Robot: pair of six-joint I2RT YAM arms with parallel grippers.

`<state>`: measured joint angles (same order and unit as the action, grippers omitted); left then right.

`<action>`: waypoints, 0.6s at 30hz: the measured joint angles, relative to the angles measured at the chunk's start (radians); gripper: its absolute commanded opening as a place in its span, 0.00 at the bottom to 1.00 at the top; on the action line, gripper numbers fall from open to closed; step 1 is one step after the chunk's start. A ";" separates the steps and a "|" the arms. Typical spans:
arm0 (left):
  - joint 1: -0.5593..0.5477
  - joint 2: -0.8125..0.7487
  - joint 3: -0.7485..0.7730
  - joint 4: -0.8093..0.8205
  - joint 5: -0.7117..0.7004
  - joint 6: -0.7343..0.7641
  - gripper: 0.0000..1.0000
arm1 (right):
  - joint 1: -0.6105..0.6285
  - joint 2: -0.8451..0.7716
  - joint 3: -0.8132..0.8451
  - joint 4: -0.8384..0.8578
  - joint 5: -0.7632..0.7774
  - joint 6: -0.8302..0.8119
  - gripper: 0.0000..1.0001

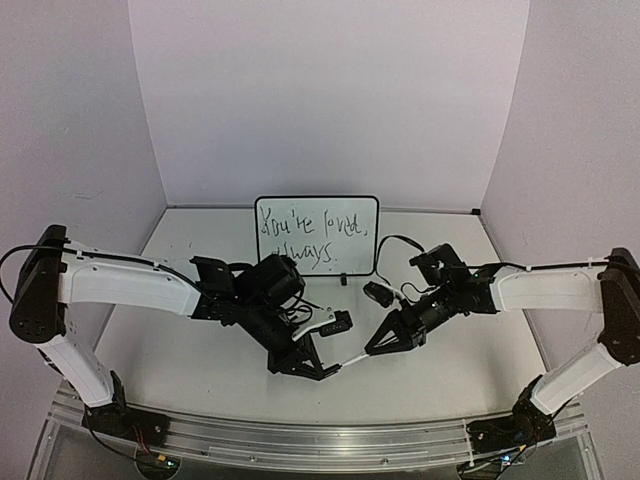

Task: Write a sentence on the whiteboard
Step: Insert the whiteboard marker without the cap into the whiteboard marker.

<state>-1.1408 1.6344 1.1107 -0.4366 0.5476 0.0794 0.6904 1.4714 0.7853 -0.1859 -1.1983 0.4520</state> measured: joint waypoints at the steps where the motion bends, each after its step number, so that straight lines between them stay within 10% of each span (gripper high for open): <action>1: 0.000 0.000 0.000 0.000 0.000 0.000 0.00 | 0.001 0.000 0.000 0.000 0.000 -0.001 0.00; 18: 0.000 0.000 0.008 -0.017 0.002 0.004 0.00 | 0.021 0.047 0.030 0.001 -0.007 -0.010 0.00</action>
<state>-1.1408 1.6348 1.1183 -0.4540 0.5491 0.0830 0.7115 1.5188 0.8153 -0.1844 -1.2056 0.4416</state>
